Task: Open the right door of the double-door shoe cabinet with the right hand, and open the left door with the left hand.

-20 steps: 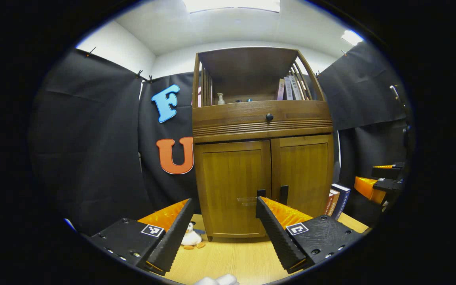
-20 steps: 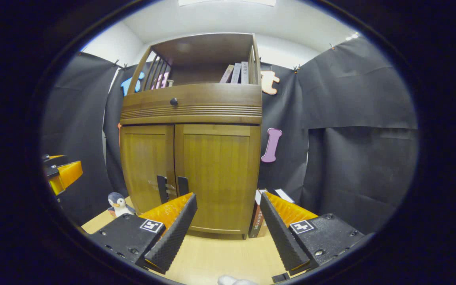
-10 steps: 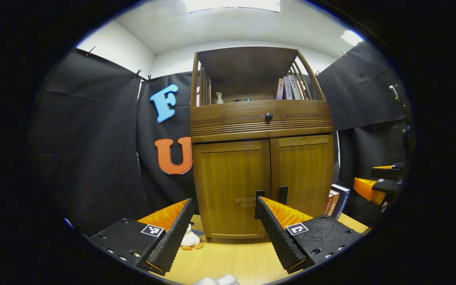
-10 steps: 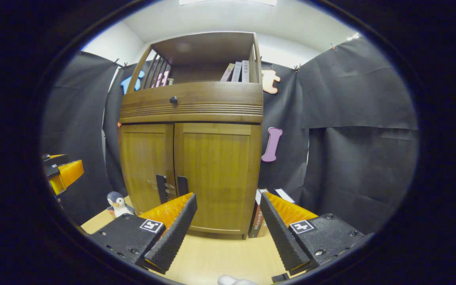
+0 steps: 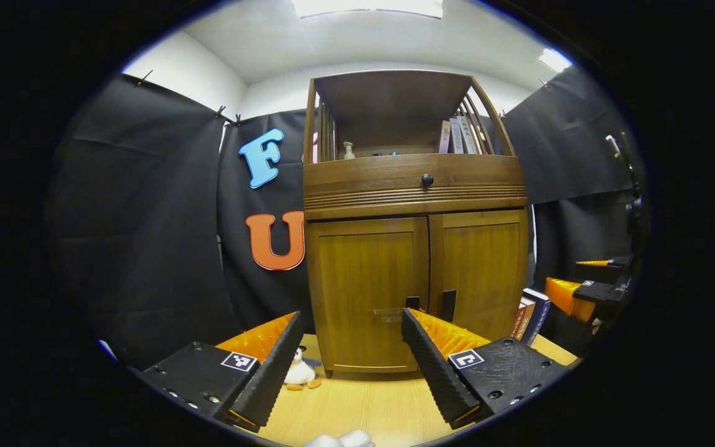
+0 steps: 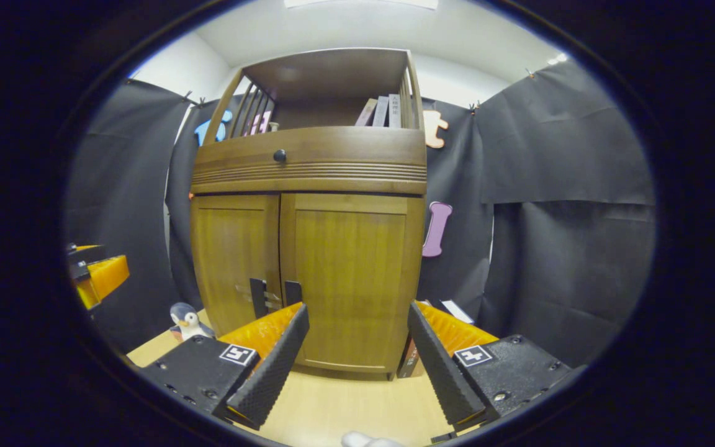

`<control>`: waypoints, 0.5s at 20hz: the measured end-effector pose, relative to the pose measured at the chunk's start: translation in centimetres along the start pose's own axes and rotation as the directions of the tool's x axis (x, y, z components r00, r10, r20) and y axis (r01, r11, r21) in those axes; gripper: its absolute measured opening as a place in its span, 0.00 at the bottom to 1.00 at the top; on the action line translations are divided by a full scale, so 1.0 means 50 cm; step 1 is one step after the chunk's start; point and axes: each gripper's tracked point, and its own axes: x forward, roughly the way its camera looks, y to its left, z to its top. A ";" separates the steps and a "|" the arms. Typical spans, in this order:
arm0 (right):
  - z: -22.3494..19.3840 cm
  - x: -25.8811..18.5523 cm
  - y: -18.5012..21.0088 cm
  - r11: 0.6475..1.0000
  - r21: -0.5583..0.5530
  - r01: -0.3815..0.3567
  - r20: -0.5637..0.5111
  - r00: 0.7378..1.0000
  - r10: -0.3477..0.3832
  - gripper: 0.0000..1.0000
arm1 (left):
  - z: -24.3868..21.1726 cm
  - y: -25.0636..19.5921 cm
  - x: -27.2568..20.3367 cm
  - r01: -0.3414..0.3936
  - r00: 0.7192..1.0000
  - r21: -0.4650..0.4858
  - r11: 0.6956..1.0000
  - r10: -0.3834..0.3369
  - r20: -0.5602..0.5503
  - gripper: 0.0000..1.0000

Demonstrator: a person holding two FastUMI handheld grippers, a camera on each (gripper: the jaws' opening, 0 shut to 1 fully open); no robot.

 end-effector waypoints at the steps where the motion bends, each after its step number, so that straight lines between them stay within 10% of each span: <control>1: -0.002 0.015 0.008 1.000 -0.006 -0.002 -0.002 1.000 0.002 1.00 | 0.001 0.002 -0.002 -0.002 1.000 -0.002 1.000 0.002 0.002 0.96; 10: -0.073 0.226 0.157 0.997 -0.036 -0.074 -0.043 0.996 0.072 1.00 | -0.015 0.045 -0.046 -0.047 0.998 0.021 0.999 0.048 -0.027 0.96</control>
